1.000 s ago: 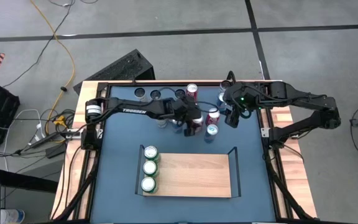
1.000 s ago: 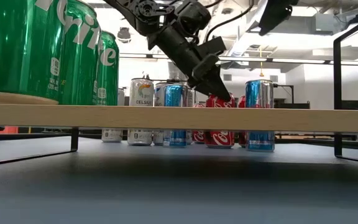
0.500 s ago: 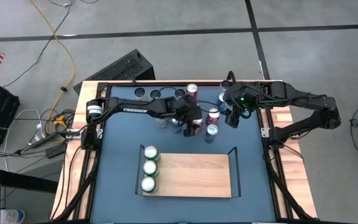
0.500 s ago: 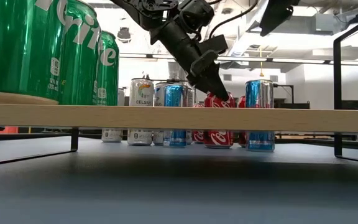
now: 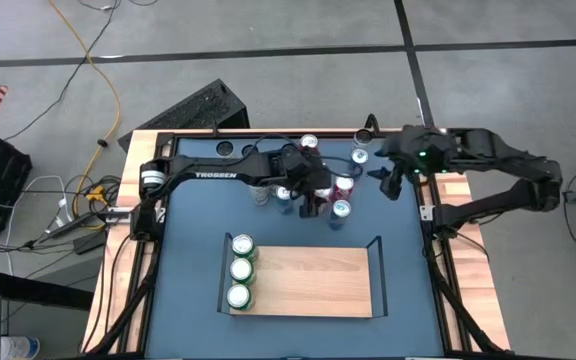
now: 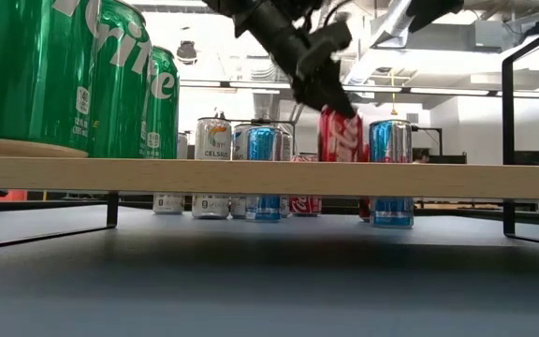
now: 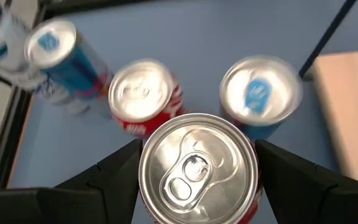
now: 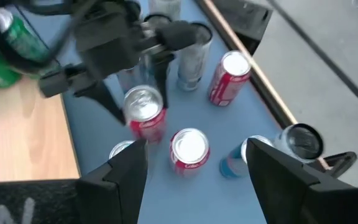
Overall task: Place canned beverage on shelf
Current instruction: Put the bottom left red-white soda can on the shelf
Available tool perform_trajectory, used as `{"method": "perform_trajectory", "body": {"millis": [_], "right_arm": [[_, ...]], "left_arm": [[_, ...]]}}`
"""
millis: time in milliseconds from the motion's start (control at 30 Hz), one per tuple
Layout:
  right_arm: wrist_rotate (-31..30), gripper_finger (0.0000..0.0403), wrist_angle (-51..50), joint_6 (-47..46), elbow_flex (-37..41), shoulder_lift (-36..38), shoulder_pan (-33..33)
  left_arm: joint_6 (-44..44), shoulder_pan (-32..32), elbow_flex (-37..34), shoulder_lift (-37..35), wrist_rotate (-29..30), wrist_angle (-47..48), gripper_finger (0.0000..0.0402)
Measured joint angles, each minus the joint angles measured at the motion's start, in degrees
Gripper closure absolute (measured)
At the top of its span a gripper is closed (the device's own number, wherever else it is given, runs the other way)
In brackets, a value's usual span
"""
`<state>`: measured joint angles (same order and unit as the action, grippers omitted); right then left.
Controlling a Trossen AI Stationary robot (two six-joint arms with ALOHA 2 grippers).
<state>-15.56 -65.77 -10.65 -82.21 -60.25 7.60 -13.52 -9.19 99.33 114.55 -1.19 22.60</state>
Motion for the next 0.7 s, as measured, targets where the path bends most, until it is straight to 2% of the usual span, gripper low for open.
{"method": "perform_trajectory", "body": {"millis": [167, 300, 433, 700], "right_arm": [[-0.04, 0.0147, 0.17, -2.3, 0.0, 4.82, 0.0], [-0.04, 0.0147, 0.11, -3.04, -0.02, 7.34, -0.02], [-0.04, 0.0147, -0.01, -3.02, -0.02, 8.29, -0.02], [0.12, 0.0147, -0.31, -2.3, -0.02, 7.69, -0.75]], "left_arm": [[-0.51, 2.98, 4.04, -4.2, 0.52, 5.1, 0.014], [-0.56, 6.21, 3.98, -11.07, 3.94, 6.09, 0.014], [3.0, 10.07, 3.65, -16.68, 7.45, 9.52, 0.014], [12.84, 24.33, 3.48, -18.39, 25.77, 15.52, 0.014]]}}
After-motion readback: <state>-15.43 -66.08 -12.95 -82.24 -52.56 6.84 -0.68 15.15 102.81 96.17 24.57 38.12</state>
